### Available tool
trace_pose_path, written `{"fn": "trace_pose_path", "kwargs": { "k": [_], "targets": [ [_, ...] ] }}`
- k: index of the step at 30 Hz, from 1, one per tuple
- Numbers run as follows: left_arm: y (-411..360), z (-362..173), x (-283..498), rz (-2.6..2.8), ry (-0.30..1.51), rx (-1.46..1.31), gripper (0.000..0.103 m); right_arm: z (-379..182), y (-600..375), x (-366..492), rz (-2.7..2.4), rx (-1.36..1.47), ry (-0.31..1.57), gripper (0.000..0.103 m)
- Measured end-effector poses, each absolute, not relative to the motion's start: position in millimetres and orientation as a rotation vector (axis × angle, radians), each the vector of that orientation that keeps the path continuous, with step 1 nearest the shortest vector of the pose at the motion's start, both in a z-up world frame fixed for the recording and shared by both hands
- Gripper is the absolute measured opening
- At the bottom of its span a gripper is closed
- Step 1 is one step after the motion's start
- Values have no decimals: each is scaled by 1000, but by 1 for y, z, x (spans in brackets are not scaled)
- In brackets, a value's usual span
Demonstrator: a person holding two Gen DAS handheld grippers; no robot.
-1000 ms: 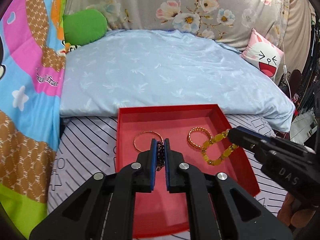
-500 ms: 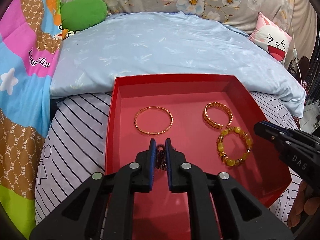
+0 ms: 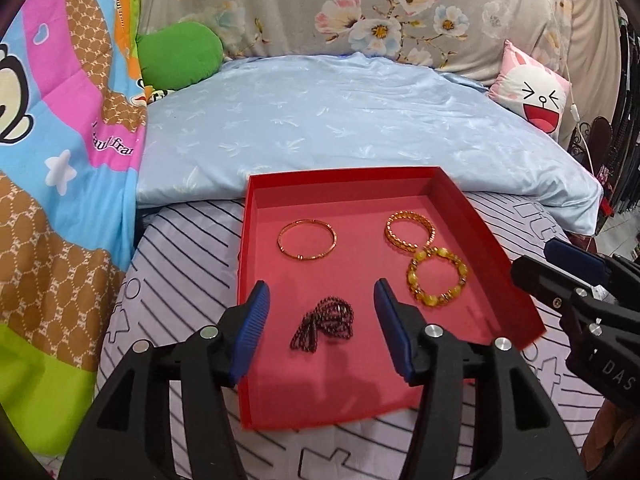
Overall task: Organize jewelry
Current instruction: 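Move both tools back toward the remaining bracelets and rings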
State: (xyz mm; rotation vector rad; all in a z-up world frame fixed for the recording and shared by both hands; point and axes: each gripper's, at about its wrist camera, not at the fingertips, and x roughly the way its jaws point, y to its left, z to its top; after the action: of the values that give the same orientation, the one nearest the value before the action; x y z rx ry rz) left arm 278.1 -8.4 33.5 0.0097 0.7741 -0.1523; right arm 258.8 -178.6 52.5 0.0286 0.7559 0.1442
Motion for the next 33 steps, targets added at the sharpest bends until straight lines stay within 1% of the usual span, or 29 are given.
{"fn": "trace_pose_path", "kwargs": {
  "k": [1,6,12,23,33],
  "targets": [
    [-7,36,270,-154,770,6,56,56,-179,250,145,32,750,50],
    [1,42,234,-145,768,-3,56,63,-182,216,151,52,749,50],
    [4,37,191,-146,786,8,56,55,-188,172,144,63,779,50],
    [8,18,133,-141,838,9,56,20,-187,112,135,37,874,50],
    [25,-6,99,-105,901,-30,56,-15,-175,89,141,30,953,50]
  ]
}}
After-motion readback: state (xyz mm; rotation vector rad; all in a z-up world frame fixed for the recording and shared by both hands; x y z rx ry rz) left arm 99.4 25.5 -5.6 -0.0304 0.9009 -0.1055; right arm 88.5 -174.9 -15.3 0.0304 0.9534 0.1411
